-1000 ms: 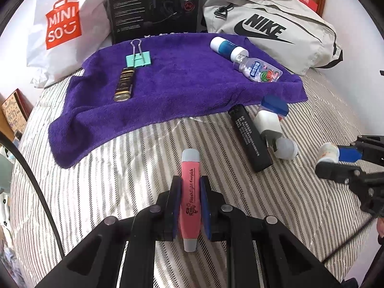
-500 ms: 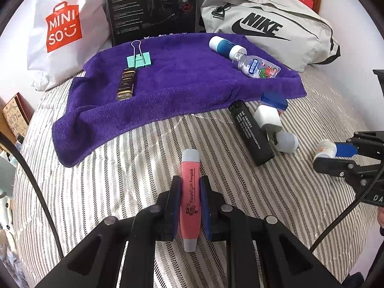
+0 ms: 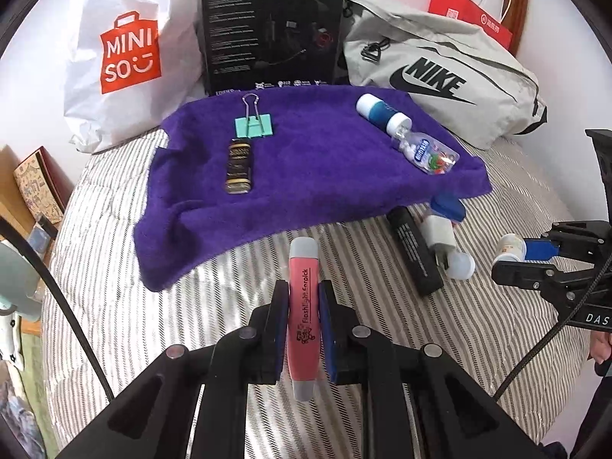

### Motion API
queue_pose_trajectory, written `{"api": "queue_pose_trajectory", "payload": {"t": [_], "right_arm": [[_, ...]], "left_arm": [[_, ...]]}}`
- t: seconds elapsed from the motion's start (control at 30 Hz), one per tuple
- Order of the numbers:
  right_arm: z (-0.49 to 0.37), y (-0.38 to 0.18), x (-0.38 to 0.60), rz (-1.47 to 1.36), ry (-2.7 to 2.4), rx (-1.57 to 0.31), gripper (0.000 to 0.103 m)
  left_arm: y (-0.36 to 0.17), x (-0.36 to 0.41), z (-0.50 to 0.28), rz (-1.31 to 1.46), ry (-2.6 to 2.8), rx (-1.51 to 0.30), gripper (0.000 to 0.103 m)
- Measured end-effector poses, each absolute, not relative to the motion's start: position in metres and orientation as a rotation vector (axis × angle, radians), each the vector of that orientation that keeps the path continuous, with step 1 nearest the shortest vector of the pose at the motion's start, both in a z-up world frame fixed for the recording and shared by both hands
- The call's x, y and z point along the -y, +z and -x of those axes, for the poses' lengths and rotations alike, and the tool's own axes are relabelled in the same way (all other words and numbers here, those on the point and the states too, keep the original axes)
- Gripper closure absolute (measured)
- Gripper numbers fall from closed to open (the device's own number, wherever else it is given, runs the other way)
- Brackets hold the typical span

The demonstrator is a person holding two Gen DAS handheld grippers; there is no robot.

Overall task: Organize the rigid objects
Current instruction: 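Carry the highlighter onto the towel with the left tool while the right tool sets the white bottle there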

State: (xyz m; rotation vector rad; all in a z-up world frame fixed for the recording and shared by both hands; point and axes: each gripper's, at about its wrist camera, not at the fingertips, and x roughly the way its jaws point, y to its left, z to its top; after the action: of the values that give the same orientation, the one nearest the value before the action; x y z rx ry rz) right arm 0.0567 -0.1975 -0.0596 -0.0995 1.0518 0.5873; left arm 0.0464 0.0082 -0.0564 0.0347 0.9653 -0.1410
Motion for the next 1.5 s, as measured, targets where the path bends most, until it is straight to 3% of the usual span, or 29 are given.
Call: {"api": "queue_pose_trajectory", "payload": {"t": [0.47, 1.1, 1.5], "right_arm": [[-0.123, -0.023, 0.201, 0.080, 0.551, -0.983, 0.072], [-0.196, -0.076, 0.151, 0.162, 0.560, -1.095, 0.072], [-0.204, -0.088, 0.145, 0.214, 0.553, -1.104, 0.072]], "left_arm": [[-0.033, -0.031, -0.084, -0.019, -0.123, -0.939, 0.088], [-0.064, -0.062, -0.164, 0.011, -0.093, -1.003, 0.087], [-0.079, -0.029, -0.193, -0.034, -0.161, -1.047, 0.087]]}}
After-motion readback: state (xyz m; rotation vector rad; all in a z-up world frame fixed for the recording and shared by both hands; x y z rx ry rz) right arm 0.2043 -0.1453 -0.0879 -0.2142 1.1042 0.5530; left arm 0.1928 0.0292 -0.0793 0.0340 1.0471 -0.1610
